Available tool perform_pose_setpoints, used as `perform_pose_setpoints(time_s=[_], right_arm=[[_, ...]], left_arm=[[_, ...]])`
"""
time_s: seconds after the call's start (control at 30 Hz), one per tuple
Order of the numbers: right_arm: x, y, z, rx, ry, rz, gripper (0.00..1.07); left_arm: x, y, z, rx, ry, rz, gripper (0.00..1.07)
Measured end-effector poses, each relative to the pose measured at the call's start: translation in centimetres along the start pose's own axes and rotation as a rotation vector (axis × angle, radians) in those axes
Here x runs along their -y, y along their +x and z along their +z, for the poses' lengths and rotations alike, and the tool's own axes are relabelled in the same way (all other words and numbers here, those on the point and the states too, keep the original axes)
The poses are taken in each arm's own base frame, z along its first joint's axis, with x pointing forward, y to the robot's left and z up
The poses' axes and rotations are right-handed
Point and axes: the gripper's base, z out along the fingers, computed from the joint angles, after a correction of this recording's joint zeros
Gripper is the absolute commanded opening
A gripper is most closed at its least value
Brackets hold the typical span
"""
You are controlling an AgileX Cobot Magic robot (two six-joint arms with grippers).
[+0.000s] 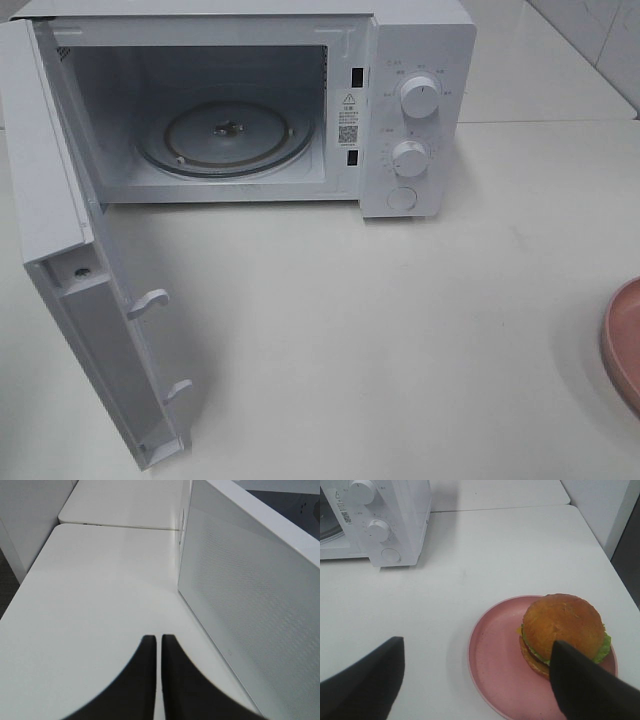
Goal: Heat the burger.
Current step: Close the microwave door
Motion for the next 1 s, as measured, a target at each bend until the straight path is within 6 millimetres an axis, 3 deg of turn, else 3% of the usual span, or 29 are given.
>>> perform_pose_setpoints(time_s=[0.43,0.77,1.0], right_arm=[[0.0,0.0,0.0,0.0,0.0,0.0,0.76],[0.0,0.0,0.0,0.0,0.0,0.0,0.76],[0.0,0.0,0.0,0.0,0.0,0.0,0.76]], left_arm=[[-0.3,2.2,6.8,0.253,-0.004,-0.005,0.0],[-0.4,3.2,10.5,0.252,-0.005,0.008,0.0],[0.5,3.6,13.2,0.241,0.094,0.097,0.0]])
